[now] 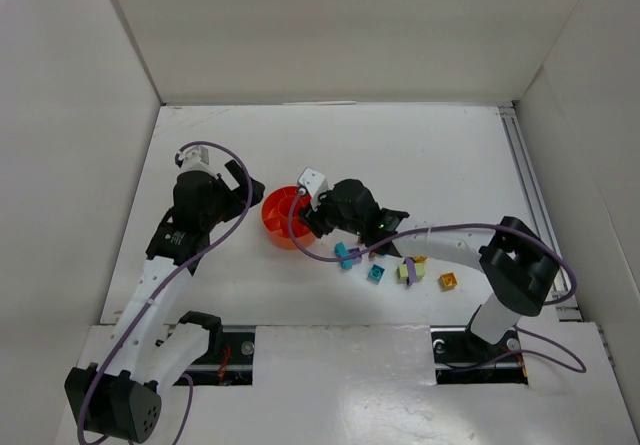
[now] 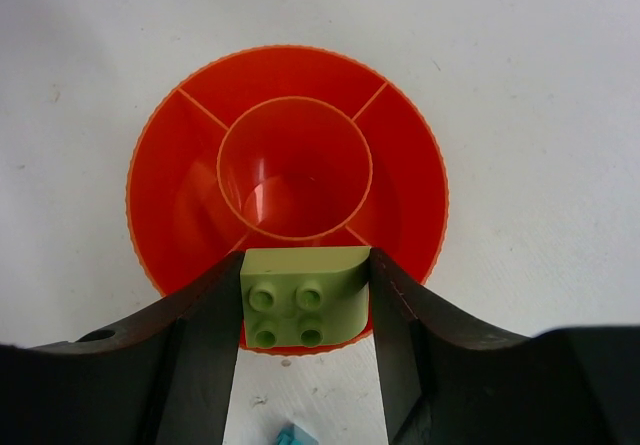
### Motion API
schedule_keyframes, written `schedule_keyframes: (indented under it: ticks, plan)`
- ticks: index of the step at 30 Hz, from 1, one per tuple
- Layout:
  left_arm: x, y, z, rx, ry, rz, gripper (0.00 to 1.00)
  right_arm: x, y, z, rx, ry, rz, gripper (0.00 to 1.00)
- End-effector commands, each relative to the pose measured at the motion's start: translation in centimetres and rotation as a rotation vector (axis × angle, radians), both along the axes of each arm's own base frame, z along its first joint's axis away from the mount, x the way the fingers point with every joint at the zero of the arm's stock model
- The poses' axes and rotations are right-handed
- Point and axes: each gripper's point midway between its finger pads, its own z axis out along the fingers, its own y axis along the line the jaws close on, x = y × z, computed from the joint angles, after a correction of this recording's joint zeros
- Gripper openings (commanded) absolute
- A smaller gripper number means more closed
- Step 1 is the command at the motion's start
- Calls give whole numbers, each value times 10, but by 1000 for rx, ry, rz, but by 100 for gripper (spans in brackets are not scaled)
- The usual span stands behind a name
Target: Sort the legos into containers by color
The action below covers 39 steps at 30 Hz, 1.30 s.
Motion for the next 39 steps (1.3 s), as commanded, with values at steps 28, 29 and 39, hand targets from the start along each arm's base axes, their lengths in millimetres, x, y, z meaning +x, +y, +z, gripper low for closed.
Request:
schedule_keyframes:
  ticks: [28, 29, 39]
  plan:
    - [-12, -82, 45, 63, -127, -263, 100, -34, -168, 38, 48, 238, -576, 83]
    - [-15, -94, 48, 73, -141, -298, 100, -43, -188, 24, -5, 288, -620, 83]
    - [-100, -235, 16, 224, -218, -880, 98, -80, -311, 26, 21, 376, -928, 88]
